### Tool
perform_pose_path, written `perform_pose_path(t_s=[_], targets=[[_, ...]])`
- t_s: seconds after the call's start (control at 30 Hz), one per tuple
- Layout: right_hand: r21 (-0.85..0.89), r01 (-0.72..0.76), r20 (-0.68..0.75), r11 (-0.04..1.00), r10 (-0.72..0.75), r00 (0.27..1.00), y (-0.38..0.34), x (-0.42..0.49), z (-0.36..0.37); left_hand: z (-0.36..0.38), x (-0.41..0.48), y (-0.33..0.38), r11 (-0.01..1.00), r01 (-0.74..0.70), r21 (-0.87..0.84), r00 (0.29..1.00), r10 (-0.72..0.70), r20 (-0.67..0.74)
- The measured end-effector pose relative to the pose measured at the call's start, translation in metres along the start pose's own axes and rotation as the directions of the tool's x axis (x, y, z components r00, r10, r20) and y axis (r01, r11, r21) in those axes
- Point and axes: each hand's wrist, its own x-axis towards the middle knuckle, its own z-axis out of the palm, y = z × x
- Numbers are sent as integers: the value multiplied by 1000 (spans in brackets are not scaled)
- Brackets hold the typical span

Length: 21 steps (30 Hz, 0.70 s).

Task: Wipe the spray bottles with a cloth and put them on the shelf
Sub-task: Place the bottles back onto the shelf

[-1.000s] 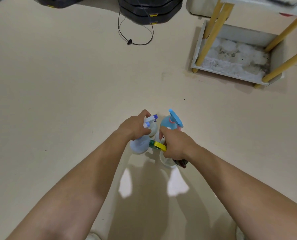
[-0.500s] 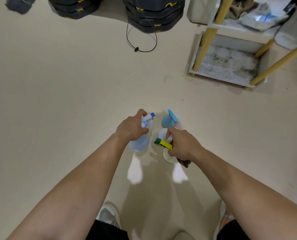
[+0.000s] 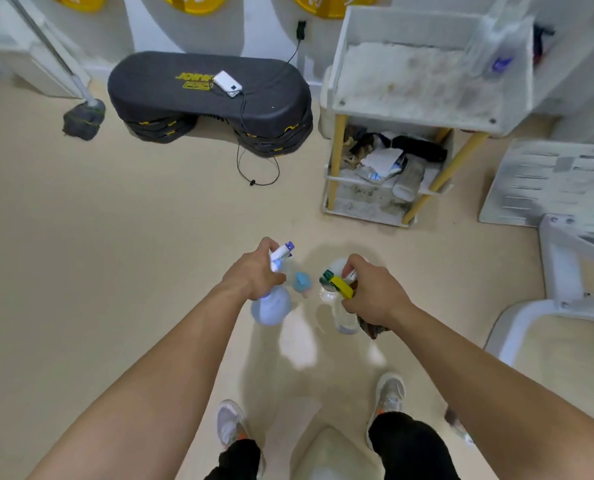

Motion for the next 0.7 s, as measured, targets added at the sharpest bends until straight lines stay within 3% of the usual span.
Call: perform_pose_path(t_s=[0.33,0.7], targets=[[-45,17,-208,999,-26,978,-33,-40,-219,-104,-59,191,979,-72,-190,994,54,-99],[174,-61,-393,983,126,911,-65,43,-366,-218,19,333,947,-300,-114,951,287,-119]])
